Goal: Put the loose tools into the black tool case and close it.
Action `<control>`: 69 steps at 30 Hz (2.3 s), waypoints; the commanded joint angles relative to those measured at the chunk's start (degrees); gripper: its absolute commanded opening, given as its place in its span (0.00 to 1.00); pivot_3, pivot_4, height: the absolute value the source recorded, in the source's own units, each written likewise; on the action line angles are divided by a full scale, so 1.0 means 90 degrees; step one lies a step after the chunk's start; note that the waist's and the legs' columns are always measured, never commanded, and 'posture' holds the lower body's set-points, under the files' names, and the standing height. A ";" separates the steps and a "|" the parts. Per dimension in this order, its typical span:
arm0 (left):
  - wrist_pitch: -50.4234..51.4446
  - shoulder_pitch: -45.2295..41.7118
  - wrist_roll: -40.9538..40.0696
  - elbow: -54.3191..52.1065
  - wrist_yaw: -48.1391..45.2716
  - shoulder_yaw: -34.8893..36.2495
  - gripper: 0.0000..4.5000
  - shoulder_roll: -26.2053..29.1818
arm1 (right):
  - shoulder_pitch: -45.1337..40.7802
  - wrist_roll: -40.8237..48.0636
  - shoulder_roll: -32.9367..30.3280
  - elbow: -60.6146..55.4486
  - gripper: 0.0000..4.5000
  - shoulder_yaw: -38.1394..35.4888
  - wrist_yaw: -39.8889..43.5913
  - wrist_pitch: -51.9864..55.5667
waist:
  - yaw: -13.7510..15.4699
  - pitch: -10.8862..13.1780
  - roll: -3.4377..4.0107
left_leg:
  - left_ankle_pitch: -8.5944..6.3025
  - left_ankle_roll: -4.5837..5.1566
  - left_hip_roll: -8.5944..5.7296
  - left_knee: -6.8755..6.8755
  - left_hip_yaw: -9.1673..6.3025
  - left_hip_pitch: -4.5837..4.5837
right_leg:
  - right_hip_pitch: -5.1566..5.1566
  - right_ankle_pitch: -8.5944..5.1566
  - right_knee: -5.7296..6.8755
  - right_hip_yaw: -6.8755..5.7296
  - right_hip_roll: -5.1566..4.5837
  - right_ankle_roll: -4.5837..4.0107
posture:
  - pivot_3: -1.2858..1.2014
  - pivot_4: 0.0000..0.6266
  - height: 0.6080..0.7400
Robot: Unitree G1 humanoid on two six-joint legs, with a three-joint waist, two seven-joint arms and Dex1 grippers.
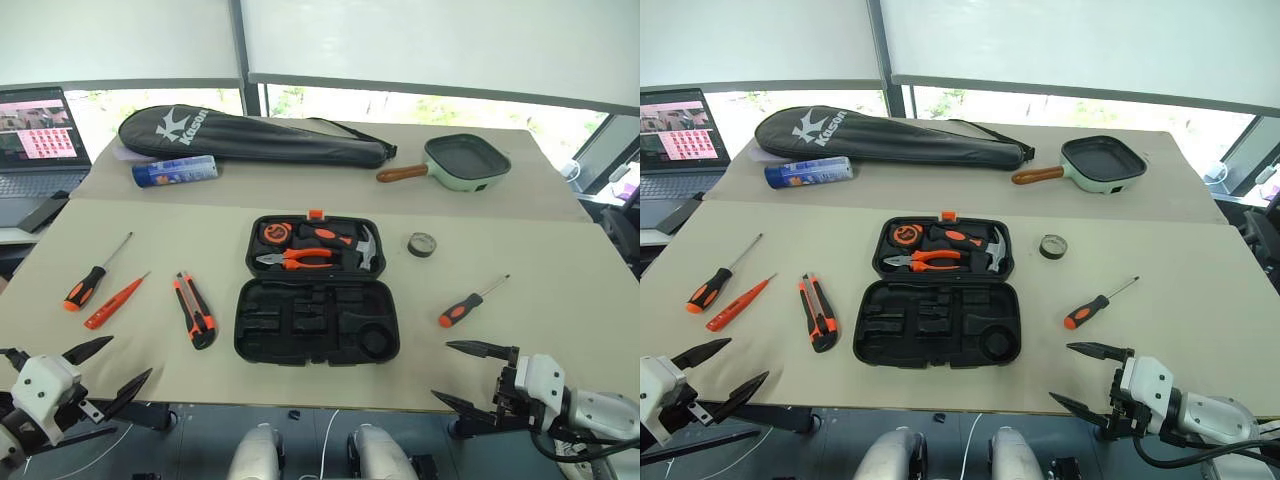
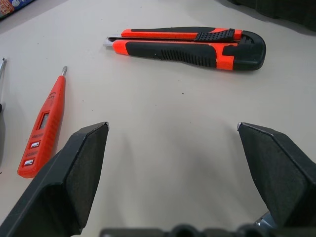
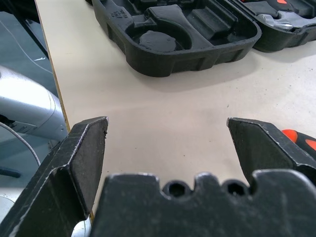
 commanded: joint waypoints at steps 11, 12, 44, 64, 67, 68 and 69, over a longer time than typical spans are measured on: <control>0.1517 0.0017 -0.1118 -0.0545 0.1918 0.1287 1.00 -0.1004 | -0.1272 0.1807 0.0952 -0.2124 0.99 0.0641 -0.0571 0.1486 | -0.0030 -0.0001 0.0001 | -0.0002 0.0001 0.0001 0.0002 -0.0045 -0.0001 | -0.0002 0.0002 0.0013 0.0002 0.0000 0.0006 | 0.52 0.24 1.00; 0.1551 0.0130 -0.1139 -0.0407 0.2094 0.1413 1.00 -0.1210 | -0.1367 0.1893 0.1107 -0.2273 0.99 0.0709 -0.0668 0.1519 | -0.0051 -0.0002 -0.0001 | -0.0003 0.0001 0.0000 0.0002 -0.0045 -0.0002 | -0.0001 0.0003 0.0009 0.0002 -0.0001 0.0008 | 0.52 0.24 1.00; 0.5339 -0.6240 -0.0243 0.4692 0.2035 -0.2100 1.00 0.2311 | -0.2282 0.1280 0.1465 -0.2790 0.99 0.1368 -0.1669 0.2651 | 0.0003 -0.0026 -0.0057 | 0.0005 -0.0028 -0.0003 -0.0003 -0.0054 -0.0038 | -0.0031 0.0000 0.0029 -0.0059 0.0025 -0.0023 | 0.52 0.24 1.00; 0.3406 -0.6230 -0.0157 0.5417 0.0436 -0.1349 0.19 0.2053 | -0.2610 0.1407 0.1222 -0.2991 1.00 0.1272 -0.1854 0.3375 | 0.0045 -0.0025 -0.0055 | 0.0005 -0.0027 -0.0009 0.0006 -0.0055 -0.0034 | -0.0018 0.0000 0.0031 -0.0059 0.0014 -0.0016 | 0.52 0.24 1.00; 0.2846 -0.6145 -0.0331 0.4823 0.0089 -0.1078 0.19 0.2021 | -0.2551 0.1443 0.1158 -0.3007 1.00 0.1159 -0.1811 0.3364 | 0.0055 -0.0025 -0.0067 | 0.0006 -0.0027 -0.0006 0.0006 -0.0057 -0.0039 | -0.0020 0.0000 0.0032 -0.0063 0.0013 -0.0016 | 0.52 0.24 1.00; 0.2779 -0.6127 -0.0377 0.4649 0.0000 -0.1032 0.19 0.2014 | -0.2535 0.1439 0.1132 -0.3010 1.00 0.1129 -0.1803 0.3362 | 0.0075 -0.0026 -0.0072 | 0.0006 -0.0027 -0.0005 0.0007 -0.0060 -0.0042 | -0.0020 0.0000 0.0031 -0.0067 0.0012 -0.0016 | 0.52 0.24 1.00; 0.2730 -0.6091 -0.0507 0.4228 -0.0239 -0.1018 0.19 0.1997 | -0.2493 0.1468 0.1088 -0.3018 1.00 0.1055 -0.1781 0.3358 | 0.0084 -0.0027 -0.0073 | 0.0006 -0.0027 -0.0006 0.0010 -0.0063 -0.0046 | -0.0020 0.0000 0.0031 -0.0072 0.0011 -0.0016 | 0.52 0.24 1.00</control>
